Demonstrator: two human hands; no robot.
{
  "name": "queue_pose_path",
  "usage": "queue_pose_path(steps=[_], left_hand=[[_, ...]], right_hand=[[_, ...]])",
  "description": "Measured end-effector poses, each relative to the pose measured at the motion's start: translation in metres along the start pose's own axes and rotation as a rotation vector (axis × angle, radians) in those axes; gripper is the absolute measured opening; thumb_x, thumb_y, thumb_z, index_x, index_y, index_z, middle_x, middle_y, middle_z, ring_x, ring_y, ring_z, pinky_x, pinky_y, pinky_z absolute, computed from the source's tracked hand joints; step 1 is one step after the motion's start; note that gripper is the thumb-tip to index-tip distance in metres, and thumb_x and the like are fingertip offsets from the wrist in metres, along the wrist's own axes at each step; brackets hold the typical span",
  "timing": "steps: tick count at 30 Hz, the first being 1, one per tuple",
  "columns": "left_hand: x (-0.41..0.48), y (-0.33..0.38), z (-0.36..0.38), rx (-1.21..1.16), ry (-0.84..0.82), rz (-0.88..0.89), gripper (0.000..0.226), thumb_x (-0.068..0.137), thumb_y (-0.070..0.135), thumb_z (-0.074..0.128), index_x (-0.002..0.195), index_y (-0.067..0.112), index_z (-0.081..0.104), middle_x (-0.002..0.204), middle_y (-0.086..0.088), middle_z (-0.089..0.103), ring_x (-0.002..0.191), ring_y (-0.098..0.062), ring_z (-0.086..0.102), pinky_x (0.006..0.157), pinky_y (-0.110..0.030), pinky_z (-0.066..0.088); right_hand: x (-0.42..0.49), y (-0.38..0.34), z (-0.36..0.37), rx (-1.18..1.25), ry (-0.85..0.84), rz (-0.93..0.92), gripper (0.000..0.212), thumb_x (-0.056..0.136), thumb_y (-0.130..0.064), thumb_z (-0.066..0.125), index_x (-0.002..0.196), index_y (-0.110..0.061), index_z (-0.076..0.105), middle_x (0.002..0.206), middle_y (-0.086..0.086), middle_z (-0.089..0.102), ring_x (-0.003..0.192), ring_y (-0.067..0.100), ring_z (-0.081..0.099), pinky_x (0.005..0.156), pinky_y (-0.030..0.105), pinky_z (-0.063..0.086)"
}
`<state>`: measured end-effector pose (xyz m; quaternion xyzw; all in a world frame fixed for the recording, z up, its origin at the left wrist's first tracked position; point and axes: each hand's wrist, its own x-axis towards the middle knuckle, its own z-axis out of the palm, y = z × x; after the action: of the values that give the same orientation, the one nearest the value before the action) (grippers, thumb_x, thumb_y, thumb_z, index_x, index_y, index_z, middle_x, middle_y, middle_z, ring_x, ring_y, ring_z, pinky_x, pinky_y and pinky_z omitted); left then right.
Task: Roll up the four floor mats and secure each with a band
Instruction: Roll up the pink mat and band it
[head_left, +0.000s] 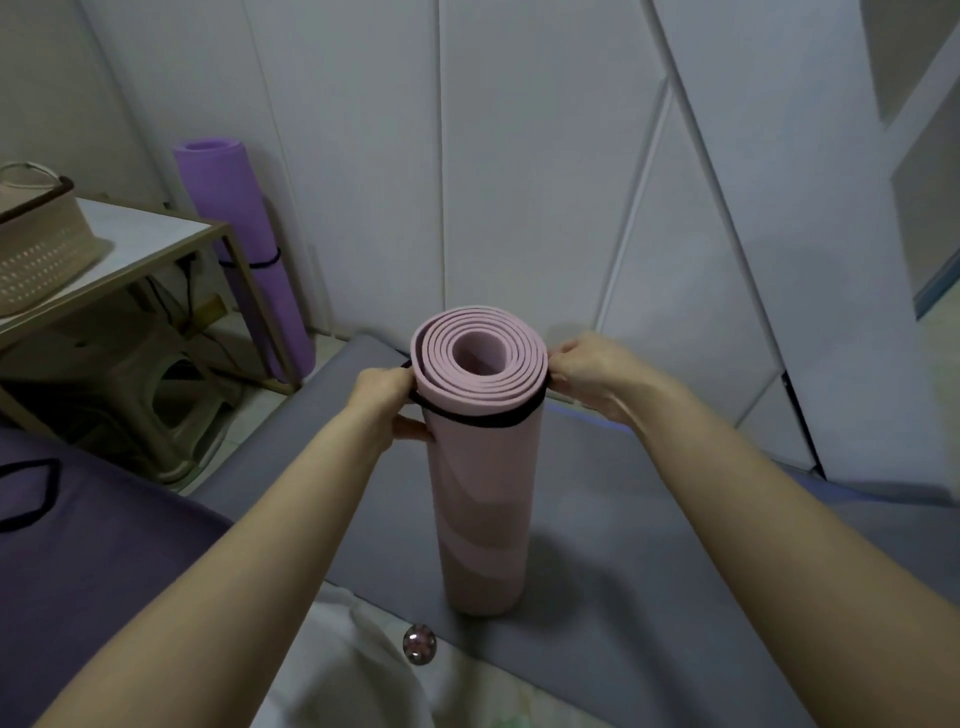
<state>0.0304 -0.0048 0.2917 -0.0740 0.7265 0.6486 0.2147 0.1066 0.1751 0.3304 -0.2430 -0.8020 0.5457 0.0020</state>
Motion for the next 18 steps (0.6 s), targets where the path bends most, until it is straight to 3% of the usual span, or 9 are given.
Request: queue_pose_path(steps=[2,7,13,16,18], left_hand=[[0.0,0.001,-0.001,-0.064,-0.01,-0.03,0.028,0.081,-0.008,0.048,0.102,-0.004,0.067,0.104,-0.021,0.067,0.069,-0.037,0.066,0.053,-0.049,0.058],[-0.006,-0.004,0.01,-0.123,-0.074,0.014,0.033,0.083,-0.011,0.05,0.107,0.005,0.066,0.083,-0.011,0.067,0.063,-0.027,0.063,0.052,-0.037,0.059],[-0.002,-0.039,0.014,-0.045,-0.034,0.249,0.051,0.083,-0.02,0.046,0.125,0.007,0.056,0.115,-0.005,0.063,0.101,-0.022,0.062,0.07,-0.029,0.059],[0.0,-0.058,0.015,0.123,0.021,0.422,0.052,0.079,-0.018,0.045,0.124,0.006,0.058,0.112,-0.006,0.065,0.104,-0.022,0.062,0.084,-0.035,0.056],[0.0,-0.067,0.016,0.252,0.058,0.515,0.05,0.082,-0.013,0.044,0.123,0.011,0.058,0.103,-0.003,0.066,0.095,-0.021,0.063,0.078,-0.029,0.055]], right_hand=[[-0.002,0.002,-0.006,0.032,-0.017,0.054,0.033,0.093,0.0,0.051,0.06,-0.003,0.05,0.046,0.004,0.055,0.042,0.007,0.053,0.042,0.015,0.048],[0.004,0.006,-0.015,0.032,0.01,0.092,0.035,0.09,0.009,0.049,0.058,-0.003,0.043,0.027,0.0,0.043,0.024,0.004,0.045,0.032,0.015,0.042],[0.022,0.035,-0.006,0.134,0.094,0.151,0.028,0.089,0.007,0.055,0.062,0.003,0.05,0.04,0.004,0.055,0.03,0.008,0.054,0.038,0.02,0.05],[0.021,0.051,0.005,0.184,0.076,0.213,0.028,0.091,0.01,0.049,0.065,0.003,0.047,0.053,0.01,0.055,0.038,0.018,0.057,0.034,0.026,0.05],[0.022,0.062,0.01,0.17,0.108,0.237,0.022,0.091,0.011,0.048,0.07,0.006,0.05,0.065,0.012,0.052,0.05,0.025,0.053,0.034,0.03,0.049]])
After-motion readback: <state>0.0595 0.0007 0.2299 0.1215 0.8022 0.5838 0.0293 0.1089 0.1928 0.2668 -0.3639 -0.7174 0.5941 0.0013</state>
